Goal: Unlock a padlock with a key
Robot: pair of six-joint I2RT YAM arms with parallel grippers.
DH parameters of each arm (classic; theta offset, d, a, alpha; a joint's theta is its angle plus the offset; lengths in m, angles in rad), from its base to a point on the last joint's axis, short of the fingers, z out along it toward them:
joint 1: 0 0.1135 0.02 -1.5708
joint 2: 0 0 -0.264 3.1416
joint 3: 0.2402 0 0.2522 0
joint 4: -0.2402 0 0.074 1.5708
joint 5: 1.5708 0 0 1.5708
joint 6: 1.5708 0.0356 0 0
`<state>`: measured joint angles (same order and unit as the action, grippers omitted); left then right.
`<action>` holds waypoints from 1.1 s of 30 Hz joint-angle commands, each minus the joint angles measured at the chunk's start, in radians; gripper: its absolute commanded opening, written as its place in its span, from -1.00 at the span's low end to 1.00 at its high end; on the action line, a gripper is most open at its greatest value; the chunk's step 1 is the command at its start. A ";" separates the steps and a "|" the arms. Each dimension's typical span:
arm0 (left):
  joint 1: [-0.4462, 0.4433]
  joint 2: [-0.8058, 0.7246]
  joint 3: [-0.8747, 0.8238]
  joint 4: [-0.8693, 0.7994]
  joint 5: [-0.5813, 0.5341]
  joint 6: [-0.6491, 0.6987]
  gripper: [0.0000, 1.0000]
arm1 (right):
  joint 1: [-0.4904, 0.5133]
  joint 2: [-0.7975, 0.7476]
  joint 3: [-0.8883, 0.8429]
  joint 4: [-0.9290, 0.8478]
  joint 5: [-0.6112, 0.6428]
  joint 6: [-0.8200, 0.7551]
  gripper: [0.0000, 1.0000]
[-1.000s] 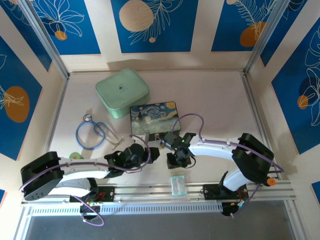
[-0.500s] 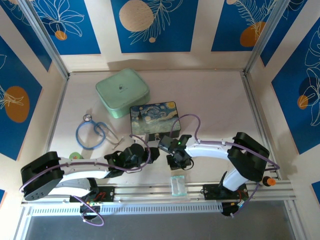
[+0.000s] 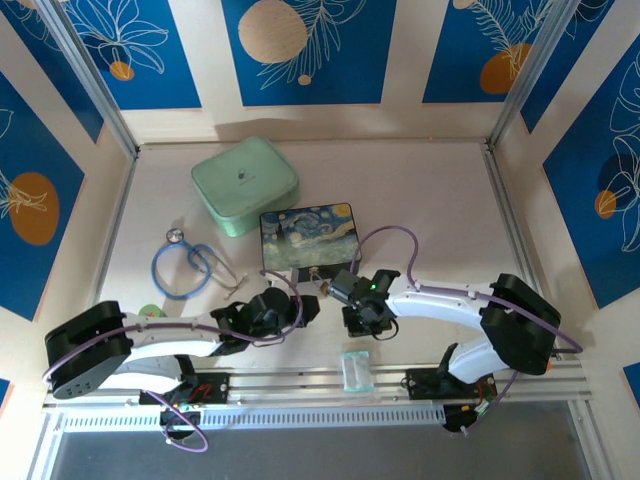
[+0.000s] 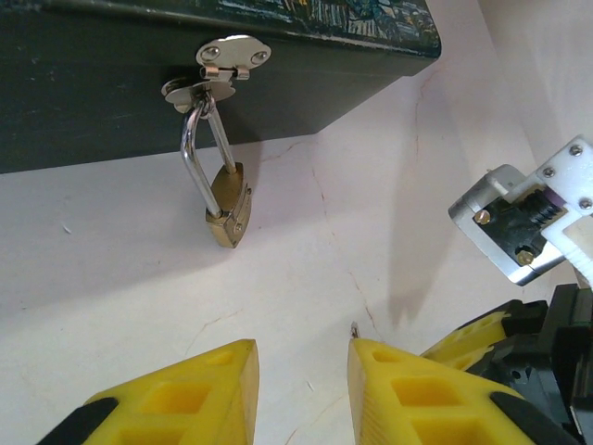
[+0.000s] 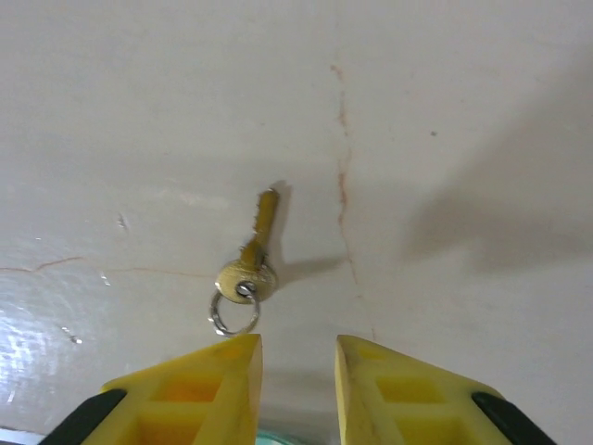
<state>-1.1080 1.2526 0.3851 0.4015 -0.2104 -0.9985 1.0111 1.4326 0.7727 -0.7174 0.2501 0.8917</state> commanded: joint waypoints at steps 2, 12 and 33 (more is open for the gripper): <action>0.005 0.002 0.009 0.022 0.009 -0.019 -0.38 | -0.010 -0.028 -0.020 0.066 -0.064 0.052 -0.30; 0.005 -0.017 0.008 0.007 0.005 -0.016 -0.38 | -0.005 0.050 0.021 0.063 -0.017 0.096 -0.24; 0.005 -0.008 0.017 -0.018 -0.009 -0.027 -0.38 | 0.043 0.065 -0.035 0.029 0.086 0.030 -0.80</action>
<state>-1.1080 1.2503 0.3851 0.4019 -0.2108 -1.0164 1.0584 1.5051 0.7845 -0.6724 0.3145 0.9569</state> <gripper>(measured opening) 0.310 0.103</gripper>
